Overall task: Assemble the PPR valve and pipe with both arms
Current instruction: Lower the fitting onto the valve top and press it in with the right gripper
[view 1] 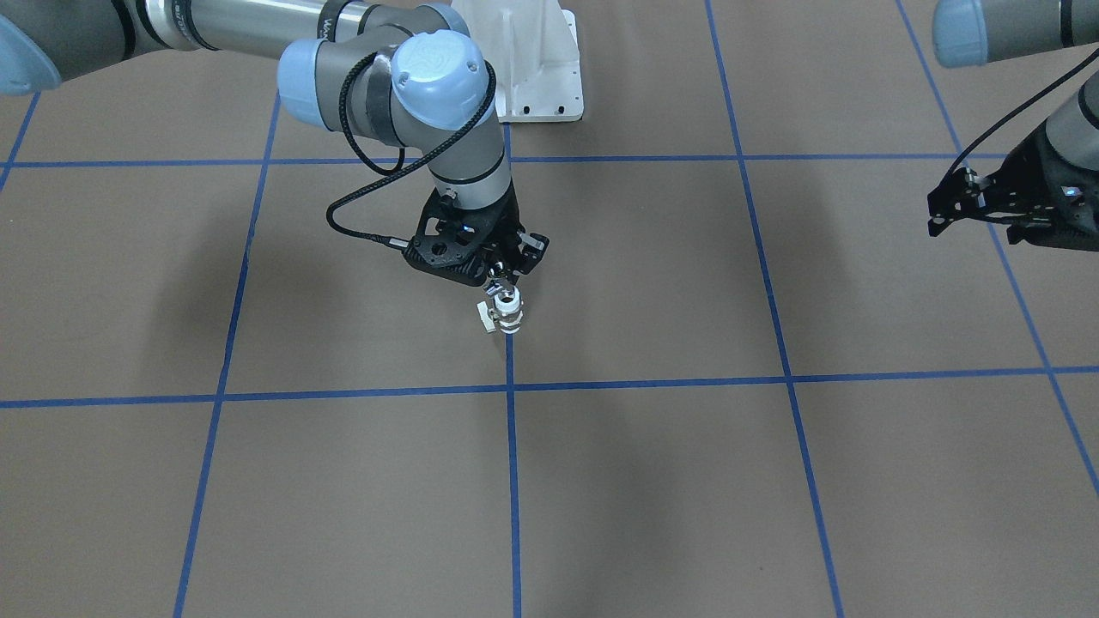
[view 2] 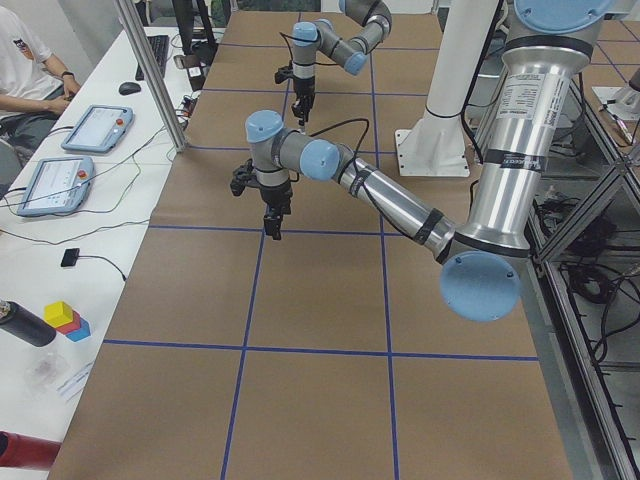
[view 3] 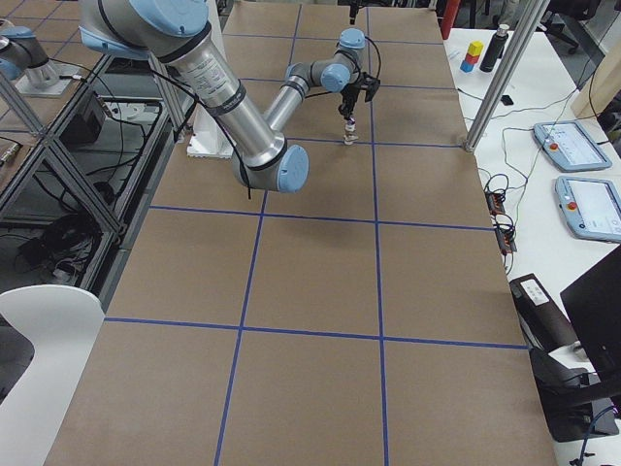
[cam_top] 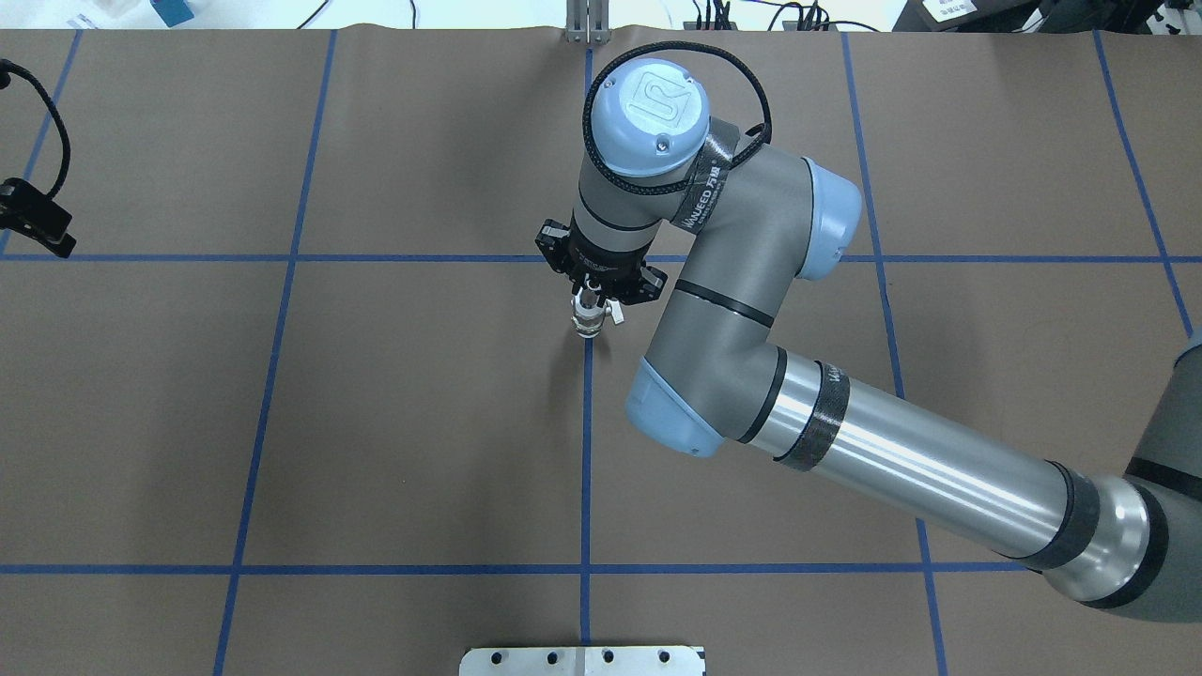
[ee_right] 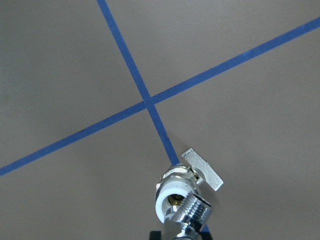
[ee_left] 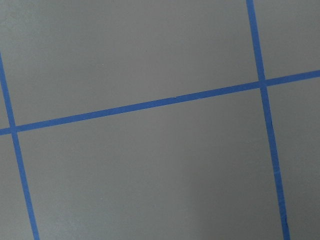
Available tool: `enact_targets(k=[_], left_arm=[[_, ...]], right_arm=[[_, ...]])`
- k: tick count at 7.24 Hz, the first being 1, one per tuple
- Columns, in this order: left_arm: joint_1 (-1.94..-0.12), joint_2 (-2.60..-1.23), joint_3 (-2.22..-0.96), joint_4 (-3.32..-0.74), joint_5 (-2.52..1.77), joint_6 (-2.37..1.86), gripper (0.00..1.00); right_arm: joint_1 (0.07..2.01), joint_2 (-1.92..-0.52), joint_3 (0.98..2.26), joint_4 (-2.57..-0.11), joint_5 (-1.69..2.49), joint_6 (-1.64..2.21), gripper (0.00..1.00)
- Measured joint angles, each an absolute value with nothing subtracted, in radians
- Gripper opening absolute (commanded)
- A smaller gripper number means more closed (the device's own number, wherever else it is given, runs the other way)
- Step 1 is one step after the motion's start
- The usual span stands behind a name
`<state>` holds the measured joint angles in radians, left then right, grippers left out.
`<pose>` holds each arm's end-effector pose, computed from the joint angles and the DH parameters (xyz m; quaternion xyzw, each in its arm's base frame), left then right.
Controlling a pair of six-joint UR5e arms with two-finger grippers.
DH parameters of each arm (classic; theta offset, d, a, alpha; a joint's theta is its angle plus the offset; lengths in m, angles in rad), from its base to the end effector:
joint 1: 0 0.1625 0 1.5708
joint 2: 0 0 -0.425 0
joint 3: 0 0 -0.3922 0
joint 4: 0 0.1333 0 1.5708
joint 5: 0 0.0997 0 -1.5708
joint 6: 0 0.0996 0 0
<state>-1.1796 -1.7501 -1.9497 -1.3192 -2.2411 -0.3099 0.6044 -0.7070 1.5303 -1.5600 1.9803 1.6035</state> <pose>0.1349 -0.5145 0.4173 0.0238 0.3548 0.0881 0.9305 -0.5429 -0.4887 0.1385 -0.0665 -0.4329 0.2021 0.8759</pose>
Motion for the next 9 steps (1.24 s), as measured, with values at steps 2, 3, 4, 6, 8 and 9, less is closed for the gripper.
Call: enact_targets(k=[2,3,4,6,8,9], left_arm=[[-1.180,-1.752,-1.951,-1.320,-2.241,-0.322,1.00],[-1.180,-1.753,-1.951,-1.321,-2.241,-0.338,1.00],[-1.180,-1.753,-1.951,-1.322,-2.241,-0.346,1.00],[-1.180,-1.753,-1.951,-1.322,-2.241,-0.351,1.00],[-1.180,-1.753,-1.952,-1.322,-2.241,-0.351,1.00],[-1.180,-1.753,-1.954,-1.322,-2.241,-0.352,1.00]], right_arm=[[0.604,-0.706,1.527,-1.560,1.979,1.597,0.00],[0.605,-0.706,1.526,-1.560,1.979,1.596,0.00],[0.605,-0.706,1.526,-1.560,1.979,1.595,0.00],[0.606,-0.706,1.528,-1.560,1.980,1.594,0.00],[0.607,-0.706,1.527,-1.560,1.979,1.594,0.00],[0.607,-0.707,1.526,-1.560,1.979,1.594,0.00]])
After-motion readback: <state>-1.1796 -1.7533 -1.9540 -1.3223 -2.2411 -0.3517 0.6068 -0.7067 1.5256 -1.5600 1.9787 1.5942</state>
